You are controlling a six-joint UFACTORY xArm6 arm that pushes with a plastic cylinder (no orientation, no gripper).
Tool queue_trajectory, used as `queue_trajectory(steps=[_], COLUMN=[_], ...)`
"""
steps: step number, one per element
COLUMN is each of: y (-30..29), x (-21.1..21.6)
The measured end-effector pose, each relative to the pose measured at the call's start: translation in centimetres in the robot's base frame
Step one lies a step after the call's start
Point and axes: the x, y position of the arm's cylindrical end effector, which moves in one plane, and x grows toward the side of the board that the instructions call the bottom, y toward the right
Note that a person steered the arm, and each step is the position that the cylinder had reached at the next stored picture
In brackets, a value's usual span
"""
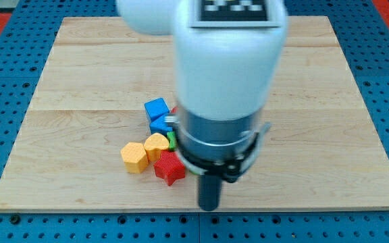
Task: Keep green circle on right side of green star
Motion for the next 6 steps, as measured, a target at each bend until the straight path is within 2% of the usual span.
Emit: queue_trajectory(steps=[1, 2, 3, 4, 5, 6], y=[-1.4, -1.6, -4.4, -6.3, -2.4, 2.6], x=[-0.6, -3.2, -5.7, -6.3, -2.1, -1.6])
